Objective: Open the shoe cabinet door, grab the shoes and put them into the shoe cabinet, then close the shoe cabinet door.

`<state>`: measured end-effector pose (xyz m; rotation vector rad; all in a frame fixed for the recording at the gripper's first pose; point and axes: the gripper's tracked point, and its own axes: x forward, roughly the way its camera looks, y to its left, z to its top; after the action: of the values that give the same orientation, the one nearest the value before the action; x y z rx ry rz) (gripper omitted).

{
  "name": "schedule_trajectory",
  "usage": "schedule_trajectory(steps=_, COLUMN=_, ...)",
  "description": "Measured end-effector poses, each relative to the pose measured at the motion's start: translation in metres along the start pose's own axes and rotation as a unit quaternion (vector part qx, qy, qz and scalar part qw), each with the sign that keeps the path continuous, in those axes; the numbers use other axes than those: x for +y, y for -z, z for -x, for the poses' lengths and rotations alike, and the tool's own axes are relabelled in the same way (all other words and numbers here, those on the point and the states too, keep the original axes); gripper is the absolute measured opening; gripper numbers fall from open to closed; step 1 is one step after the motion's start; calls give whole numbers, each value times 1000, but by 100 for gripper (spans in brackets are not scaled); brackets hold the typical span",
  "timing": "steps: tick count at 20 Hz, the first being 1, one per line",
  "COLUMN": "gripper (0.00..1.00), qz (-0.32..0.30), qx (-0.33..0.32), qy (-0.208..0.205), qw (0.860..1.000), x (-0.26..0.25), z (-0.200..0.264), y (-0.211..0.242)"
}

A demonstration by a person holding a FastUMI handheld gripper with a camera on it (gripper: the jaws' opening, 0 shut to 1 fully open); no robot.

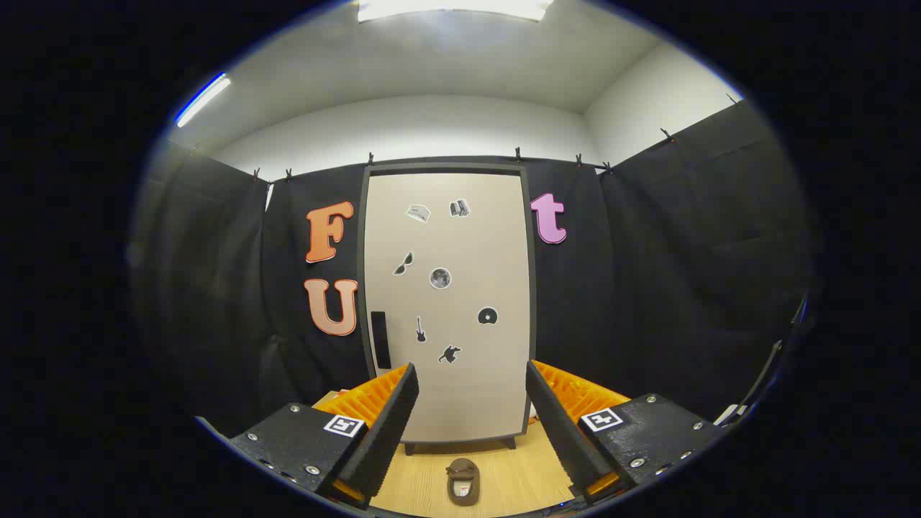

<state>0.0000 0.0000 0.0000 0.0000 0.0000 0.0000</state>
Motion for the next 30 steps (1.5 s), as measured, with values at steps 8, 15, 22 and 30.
schedule_trajectory(steps=8, gripper=94, qz=8, qx=5, qy=-10, qw=1000, x=10, z=-9, y=5)
schedule_trajectory(steps=15, gripper=94, qz=11, qx=7, qy=-10, qw=1000, x=13, z=-12, y=5)
schedule_trajectory(steps=22, gripper=94, qz=12, qx=9, qy=-11, qw=1000, x=37, z=-35, y=11)
schedule_trajectory(steps=30, gripper=94, qz=4, qx=8, qy=-13, qw=1000, x=74, z=-68, y=18)
